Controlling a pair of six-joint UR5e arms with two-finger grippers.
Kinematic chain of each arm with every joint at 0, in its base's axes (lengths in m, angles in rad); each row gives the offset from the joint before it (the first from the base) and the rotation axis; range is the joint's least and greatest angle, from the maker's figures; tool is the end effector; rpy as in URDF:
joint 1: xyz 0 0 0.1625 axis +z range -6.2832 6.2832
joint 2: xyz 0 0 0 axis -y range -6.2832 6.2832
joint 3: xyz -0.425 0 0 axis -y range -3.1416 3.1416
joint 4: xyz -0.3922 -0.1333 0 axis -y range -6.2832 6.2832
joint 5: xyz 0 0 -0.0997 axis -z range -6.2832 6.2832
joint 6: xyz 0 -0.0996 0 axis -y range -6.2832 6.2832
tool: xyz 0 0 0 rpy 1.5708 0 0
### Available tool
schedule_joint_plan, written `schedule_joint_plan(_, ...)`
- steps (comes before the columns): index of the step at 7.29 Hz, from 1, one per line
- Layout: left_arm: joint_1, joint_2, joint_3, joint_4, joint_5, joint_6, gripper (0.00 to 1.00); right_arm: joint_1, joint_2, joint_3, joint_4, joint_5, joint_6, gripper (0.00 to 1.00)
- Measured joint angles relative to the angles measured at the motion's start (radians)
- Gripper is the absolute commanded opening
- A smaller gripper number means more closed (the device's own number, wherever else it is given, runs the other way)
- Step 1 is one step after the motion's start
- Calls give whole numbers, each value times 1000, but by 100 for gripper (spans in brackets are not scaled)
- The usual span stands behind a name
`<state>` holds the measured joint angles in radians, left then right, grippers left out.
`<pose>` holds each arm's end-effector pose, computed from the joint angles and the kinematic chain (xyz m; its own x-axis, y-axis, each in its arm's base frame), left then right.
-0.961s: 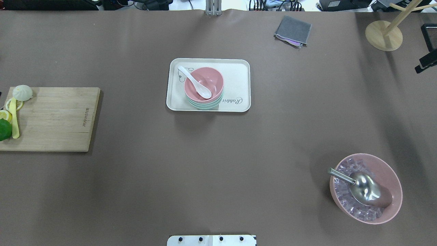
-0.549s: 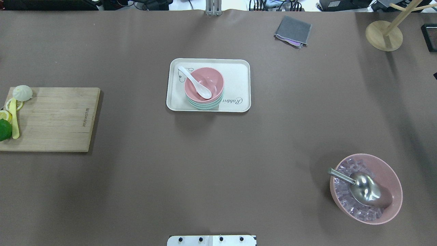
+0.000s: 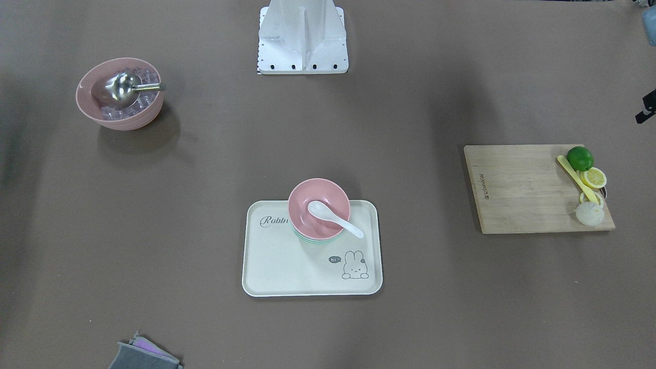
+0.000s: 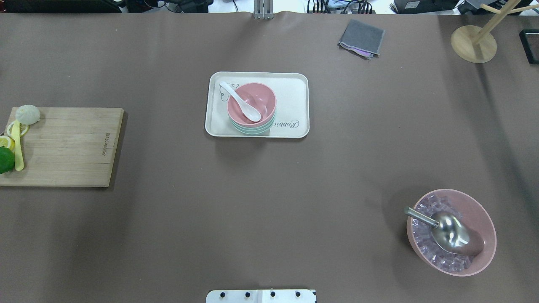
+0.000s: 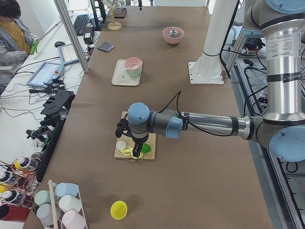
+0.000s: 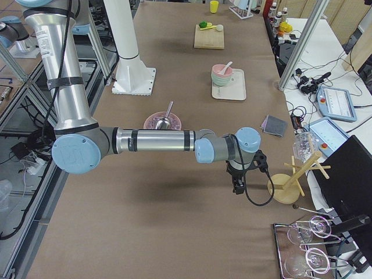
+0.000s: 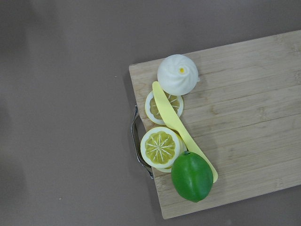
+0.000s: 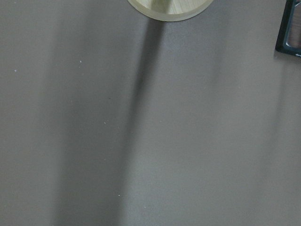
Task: Stack pink bowl on green and place spoon
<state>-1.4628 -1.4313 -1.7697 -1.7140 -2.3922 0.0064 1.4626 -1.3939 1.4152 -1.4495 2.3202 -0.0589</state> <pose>-0.0122 -0.4477 0.6065 0.6607 0.2261 -0.7158 -0.1098 0.9724 0.2058 0.0029 -0.5797 0.6305 0.7098 -0.2329 0.6648 0.1489 0.9720 0.1816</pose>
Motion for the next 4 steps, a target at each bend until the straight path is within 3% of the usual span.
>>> schedule_joint_plan(4,-6,-17,-40,1,-27,-192,99,-8,-40,76,16,1,1,100)
